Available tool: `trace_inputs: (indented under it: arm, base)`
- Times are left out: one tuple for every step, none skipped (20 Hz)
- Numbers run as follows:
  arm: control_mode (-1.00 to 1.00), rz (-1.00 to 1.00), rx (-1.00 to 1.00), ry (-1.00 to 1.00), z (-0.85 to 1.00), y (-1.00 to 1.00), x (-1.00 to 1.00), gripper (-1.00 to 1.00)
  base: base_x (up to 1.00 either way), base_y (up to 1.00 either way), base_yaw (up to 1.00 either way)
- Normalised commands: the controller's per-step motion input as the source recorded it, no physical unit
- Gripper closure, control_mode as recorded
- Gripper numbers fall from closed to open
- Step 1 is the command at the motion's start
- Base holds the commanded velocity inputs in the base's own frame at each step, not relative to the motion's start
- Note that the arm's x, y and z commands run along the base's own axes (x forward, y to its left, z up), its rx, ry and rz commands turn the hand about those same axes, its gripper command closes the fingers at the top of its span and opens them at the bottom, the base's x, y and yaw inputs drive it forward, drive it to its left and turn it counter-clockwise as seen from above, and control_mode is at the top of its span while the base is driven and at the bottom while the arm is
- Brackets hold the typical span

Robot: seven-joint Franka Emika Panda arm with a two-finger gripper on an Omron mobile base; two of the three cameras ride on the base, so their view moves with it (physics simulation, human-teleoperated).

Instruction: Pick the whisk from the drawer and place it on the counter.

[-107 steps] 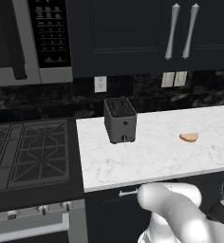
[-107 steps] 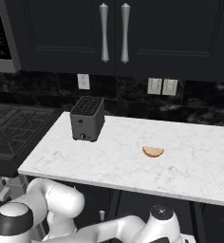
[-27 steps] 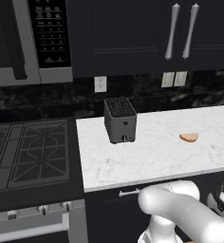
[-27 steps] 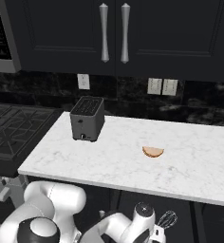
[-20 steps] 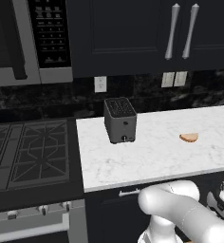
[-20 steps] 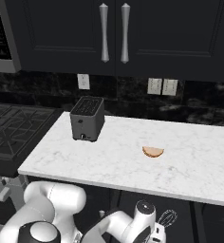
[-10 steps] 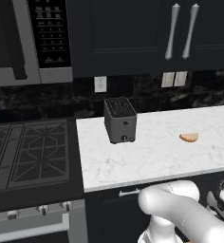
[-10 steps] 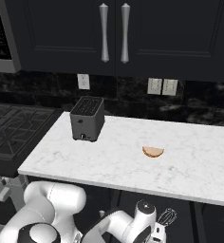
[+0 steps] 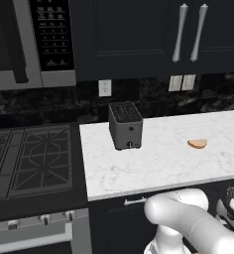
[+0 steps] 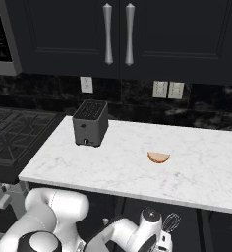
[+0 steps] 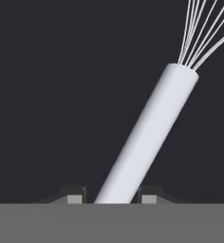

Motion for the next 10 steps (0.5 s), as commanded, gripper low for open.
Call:
trace_inputs:
  arm:
    - [-1.00, 0.00, -0.03, -0.10, 0.41, -0.16, -0.29, 1.00]
    - [-1.00, -0.04, -0.04, -0.05, 0.67, -0.07, -0.14, 1.00]
    - [-1.00, -0.09, -0.03, -0.03, 0.89, -0.18, -0.39, 1.00]
    - [-1.00, -0.06, -0.02, -0.05, 0.85, -0.41, -0.70, 1.00]
    - [-1.00, -0.04, 0.00, -0.05, 0.89, -0.49, -0.76, 1.00]
    - [-1.00, -0.05, 0.00, -0.02, 0.93, -0.46, -0.69, 1.00]
    - [-1.00, -0.05, 0.00, 0.00, 0.87, -0.39, -0.71, 1.00]
    - [-1.00, -0.05, -0.04, 0.00, 0.63, -0.29, -0.85, 1.00]
    - [-1.00, -0.05, -0.06, 0.00, 0.21, -0.21, -1.00, 1.00]
    - [-1.00, -0.04, -0.05, 0.00, 0.09, -0.22, -1.00, 1.00]
  base:
    - [0.00, 0.00, 0.00]
    - [0.00, 0.00, 0.00]
    - [0.00, 0.00, 0.00]
    - [0.00, 0.00, 0.00]
    - [0.00, 0.00, 0.00]
    - [0.00, 0.00, 0.00]
    - [0.00, 0.00, 0.00]
    - [0.00, 0.00, 0.00]
    - [0.00, 0.00, 0.00]
    - [0.00, 0.00, 0.00]
